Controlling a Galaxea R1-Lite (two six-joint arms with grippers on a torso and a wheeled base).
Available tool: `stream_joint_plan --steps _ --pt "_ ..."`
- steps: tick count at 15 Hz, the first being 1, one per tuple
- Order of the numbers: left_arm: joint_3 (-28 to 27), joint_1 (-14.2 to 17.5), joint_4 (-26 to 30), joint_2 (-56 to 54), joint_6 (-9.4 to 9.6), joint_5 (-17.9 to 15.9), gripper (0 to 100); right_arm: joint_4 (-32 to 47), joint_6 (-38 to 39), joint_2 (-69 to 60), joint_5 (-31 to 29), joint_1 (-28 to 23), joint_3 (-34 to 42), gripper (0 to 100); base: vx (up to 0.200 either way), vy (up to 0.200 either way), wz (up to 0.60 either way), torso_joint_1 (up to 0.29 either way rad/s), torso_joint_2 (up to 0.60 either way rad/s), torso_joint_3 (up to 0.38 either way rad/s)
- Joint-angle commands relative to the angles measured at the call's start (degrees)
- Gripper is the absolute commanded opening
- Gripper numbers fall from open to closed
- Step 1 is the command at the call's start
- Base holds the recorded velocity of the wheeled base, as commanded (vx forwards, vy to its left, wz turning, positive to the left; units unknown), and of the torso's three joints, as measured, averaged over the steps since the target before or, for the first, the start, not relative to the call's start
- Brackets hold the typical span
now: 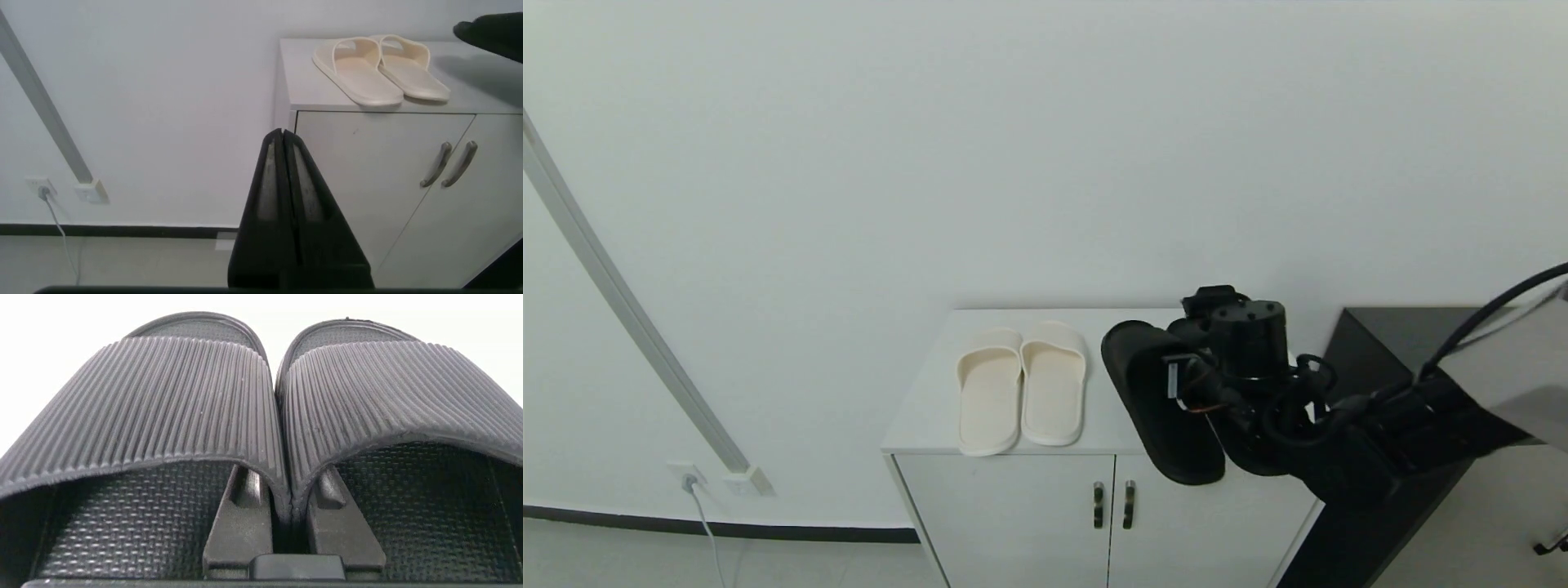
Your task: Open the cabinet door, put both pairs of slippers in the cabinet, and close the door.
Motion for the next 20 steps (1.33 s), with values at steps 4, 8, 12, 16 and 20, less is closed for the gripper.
stream_joint_plan --steps 4,8,12,16,20 --pt "-0.01 0.00 0.02 0.05 -0.02 0.11 0 -9.06 -2.22 -17.58 22.56 4.06 24.31 0 0.000 0.000 0.00 0.000 0.00 0.000" --pt "-0.01 0.00 0.02 0.05 -0.11 0.11 0 -9.06 -3.45 -19.25 24.93 5.73 26.34 0 0.000 0.000 0.00 0.000 0.00 0.000" --pt "-0.01 0.00 0.02 0.05 -0.81 0.11 0 -9.15 -5.74 -20.57 26.25 5.73 28.36 0 -0.100 0.000 0.00 0.001 0.00 0.002" --pt "-0.01 0.00 0.02 0.05 -0.81 0.11 0 -9.24 -5.82 -20.39 26.60 5.64 28.89 0 -0.200 0.000 0.00 0.005 0.00 0.002" --pt "-0.01 0.00 0.02 0.05 -0.81 0.11 0 -9.76 -6.18 -20.48 29.59 4.14 30.56 0 0.000 0.000 0.00 0.000 0.00 0.000"
